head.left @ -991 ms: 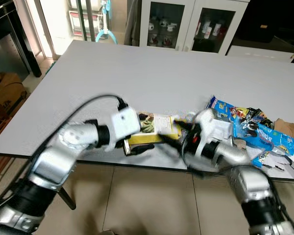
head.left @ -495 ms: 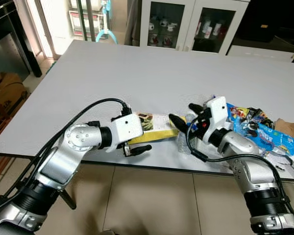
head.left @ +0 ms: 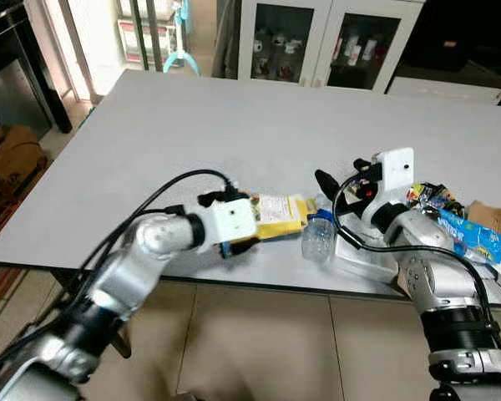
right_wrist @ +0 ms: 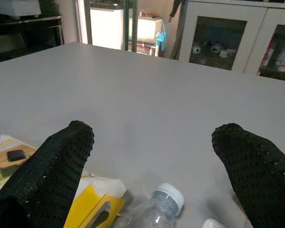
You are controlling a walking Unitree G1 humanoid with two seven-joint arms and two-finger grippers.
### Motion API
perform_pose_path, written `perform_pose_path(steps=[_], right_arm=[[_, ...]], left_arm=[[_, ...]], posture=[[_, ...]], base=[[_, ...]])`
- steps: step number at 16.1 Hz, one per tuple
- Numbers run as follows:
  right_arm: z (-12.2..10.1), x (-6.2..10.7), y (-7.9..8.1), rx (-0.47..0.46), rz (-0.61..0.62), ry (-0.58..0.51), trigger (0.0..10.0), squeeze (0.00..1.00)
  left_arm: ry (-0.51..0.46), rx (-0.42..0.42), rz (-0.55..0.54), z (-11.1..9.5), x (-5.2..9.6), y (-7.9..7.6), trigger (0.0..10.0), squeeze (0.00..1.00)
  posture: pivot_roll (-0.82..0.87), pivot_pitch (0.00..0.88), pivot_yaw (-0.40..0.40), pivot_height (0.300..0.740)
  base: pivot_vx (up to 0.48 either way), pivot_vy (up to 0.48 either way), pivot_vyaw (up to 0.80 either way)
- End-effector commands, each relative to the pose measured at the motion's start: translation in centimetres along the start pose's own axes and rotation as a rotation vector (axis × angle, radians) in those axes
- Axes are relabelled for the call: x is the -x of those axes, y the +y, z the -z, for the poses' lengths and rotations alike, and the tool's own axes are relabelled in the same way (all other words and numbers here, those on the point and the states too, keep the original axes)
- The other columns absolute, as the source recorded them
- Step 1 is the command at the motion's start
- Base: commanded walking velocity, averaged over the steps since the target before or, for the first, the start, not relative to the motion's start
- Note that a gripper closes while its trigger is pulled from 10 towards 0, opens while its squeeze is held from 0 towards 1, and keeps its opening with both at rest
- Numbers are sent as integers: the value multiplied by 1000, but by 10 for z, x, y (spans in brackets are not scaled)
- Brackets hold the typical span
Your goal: Picking trash to rubbish bin
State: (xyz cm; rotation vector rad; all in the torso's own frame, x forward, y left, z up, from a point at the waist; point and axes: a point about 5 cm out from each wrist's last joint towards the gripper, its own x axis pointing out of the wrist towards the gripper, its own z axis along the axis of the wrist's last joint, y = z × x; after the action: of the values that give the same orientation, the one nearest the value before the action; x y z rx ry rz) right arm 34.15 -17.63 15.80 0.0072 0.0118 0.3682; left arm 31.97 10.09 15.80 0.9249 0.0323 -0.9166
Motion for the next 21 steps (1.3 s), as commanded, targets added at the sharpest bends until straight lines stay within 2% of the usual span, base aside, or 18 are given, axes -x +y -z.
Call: perform_pose_path(steps=[1, 4, 7, 10, 16, 21], right_arm=[[-2, 1, -4, 5, 32, -20, 10000, 0], [0, 3, -10, -2, 79, -10, 10000, 0], [3, 6, -21, -4, 142, 4, 10000, 0], [9, 11, -22, 25, 122, 36, 10000, 0], [21, 37, -21, 77, -78, 134, 10000, 0], [23, 50, -17, 91, -174, 164, 10000, 0]], left_arm=[[-11, -27, -24, -5, -7, 1, 10000, 0], [-60, -15, 37, -10, -15, -11, 10000, 0], [-91, -18, 147, -12, -13, -24, 10000, 0], [-72, -34, 147, -7, -12, -24, 10000, 0], [-55, -58, 124, -4, -15, -22, 10000, 0], [-29, -104, 89, 3, -24, -27, 10000, 0]], posture=[[9, 23, -34, 740], [2, 23, -24, 740], [2, 25, -20, 740], [2, 27, -21, 740], [-9, 28, -19, 740], [-14, 29, -16, 740]], base=[[0, 0, 0], [0, 0, 0], [0, 0, 0], [0, 0, 0], [0, 0, 0], [0, 0, 0]])
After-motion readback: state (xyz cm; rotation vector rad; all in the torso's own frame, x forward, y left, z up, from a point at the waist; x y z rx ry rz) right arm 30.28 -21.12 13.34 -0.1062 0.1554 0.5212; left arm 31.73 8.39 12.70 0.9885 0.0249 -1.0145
